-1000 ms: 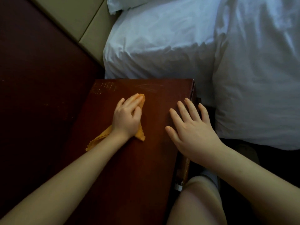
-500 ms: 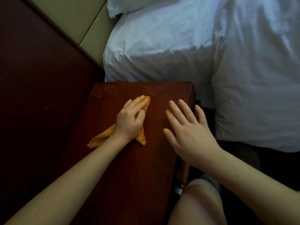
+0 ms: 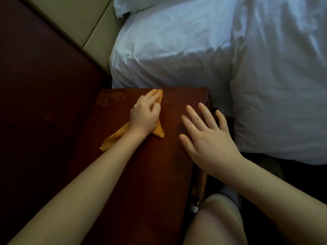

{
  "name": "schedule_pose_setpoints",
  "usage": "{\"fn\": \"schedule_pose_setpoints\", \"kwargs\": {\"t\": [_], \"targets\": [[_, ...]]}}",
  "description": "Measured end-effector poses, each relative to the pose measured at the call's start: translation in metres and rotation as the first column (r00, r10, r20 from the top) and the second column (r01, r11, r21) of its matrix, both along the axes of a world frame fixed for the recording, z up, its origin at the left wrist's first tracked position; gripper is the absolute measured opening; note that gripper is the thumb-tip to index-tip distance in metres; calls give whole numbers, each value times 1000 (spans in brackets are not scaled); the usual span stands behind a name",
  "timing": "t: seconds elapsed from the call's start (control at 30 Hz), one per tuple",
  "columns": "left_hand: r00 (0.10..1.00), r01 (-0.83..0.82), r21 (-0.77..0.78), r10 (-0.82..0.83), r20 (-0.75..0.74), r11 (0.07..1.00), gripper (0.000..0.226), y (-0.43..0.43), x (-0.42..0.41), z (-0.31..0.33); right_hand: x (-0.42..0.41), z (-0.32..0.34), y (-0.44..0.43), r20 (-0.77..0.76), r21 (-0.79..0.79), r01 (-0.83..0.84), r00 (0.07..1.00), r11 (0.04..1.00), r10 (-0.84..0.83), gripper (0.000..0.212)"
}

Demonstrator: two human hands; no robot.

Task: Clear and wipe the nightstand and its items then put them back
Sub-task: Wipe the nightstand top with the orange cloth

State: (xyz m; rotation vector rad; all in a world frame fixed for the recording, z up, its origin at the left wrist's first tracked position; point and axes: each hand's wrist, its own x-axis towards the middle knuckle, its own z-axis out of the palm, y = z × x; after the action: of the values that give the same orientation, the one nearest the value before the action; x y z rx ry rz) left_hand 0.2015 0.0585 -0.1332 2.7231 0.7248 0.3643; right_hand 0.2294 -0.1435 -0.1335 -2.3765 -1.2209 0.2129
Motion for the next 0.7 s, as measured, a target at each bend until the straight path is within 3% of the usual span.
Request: {"fn": "schedule_pose_setpoints", "kwargs": {"t": [0.07, 0.17, 0.33, 0.47, 0.53, 0.7], "targets": [[992, 122, -9, -122, -12, 993, 42, -10, -20, 0, 0, 0, 0, -6, 8, 3, 1000, 1000, -3, 58], [988, 153, 0, -153, -20, 988, 42, -10, -37, 0, 1, 1, -3, -7, 3, 6, 1000, 1000, -6, 59], [990, -139, 35, 140, -21, 990, 46, 7, -7, -2, -4, 0, -5, -6, -64, -1, 1000, 998, 0, 70], [986, -168, 48, 168, 13, 985, 39, 4, 13, -4, -2, -1, -4, 0, -77, 18, 1000, 997, -18, 73], [996, -93, 41, 93, 2, 995, 40, -4, 12, -2, 0, -2, -5, 5, -83, 34, 999, 996, -33, 73], [950, 306, 18, -304, -70, 952, 43, -29, -25, 5, 6, -2, -7, -5, -102, 60, 998, 993, -61, 75]]}}
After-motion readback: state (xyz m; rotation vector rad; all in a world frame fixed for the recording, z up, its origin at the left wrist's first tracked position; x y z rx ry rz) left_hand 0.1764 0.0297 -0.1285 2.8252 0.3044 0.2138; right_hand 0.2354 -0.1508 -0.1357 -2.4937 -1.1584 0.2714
